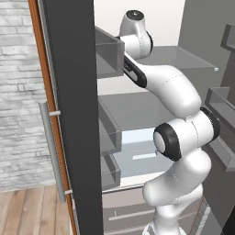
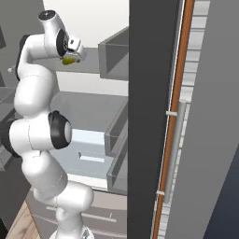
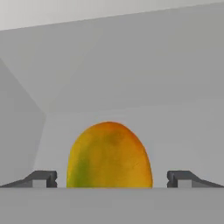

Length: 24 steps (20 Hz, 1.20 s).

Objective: Pick the mango and kiwi from the fridge and place them inside the tupperware on the counter.

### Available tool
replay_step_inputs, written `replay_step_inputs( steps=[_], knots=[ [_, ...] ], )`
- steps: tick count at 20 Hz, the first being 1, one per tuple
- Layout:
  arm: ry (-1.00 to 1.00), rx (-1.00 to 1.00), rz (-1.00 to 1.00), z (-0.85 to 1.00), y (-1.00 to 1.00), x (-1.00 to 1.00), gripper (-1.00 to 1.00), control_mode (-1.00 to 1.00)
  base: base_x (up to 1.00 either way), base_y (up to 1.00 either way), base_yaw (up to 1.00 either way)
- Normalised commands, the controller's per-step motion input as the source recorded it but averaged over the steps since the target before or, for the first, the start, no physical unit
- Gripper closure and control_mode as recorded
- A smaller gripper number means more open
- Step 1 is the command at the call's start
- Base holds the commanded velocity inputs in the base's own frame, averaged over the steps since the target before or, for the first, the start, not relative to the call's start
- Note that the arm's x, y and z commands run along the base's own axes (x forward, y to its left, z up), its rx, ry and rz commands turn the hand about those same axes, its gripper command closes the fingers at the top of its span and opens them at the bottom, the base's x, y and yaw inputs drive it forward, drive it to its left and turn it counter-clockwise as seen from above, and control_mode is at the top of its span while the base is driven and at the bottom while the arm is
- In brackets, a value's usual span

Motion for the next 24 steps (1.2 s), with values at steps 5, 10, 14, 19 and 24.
replay_step_inputs(
  steps=[5, 10, 14, 19, 24],
  knots=[
    [0.05, 0.00, 0.00, 0.00, 0.00, 0.23, -1.00, -1.00, 0.00, 0.00, 0.00],
    [-0.01, -0.04, 0.00, -0.07, 0.00, 0.00, -1.00, -1.00, 0.00, 0.00, 0.00],
    [-0.16, -0.06, 0.00, -0.11, 0.00, -0.15, -1.00, -1.00, 0.00, 0.00, 0.00],
    [-0.14, -0.01, 0.00, -0.09, 0.00, -0.16, -1.00, -1.00, 0.00, 0.00, 0.00],
    [0.00, 0.00, -0.03, -0.14, 0.00, -0.02, -1.00, -1.00, 0.00, 0.00, 0.00]
  ],
)
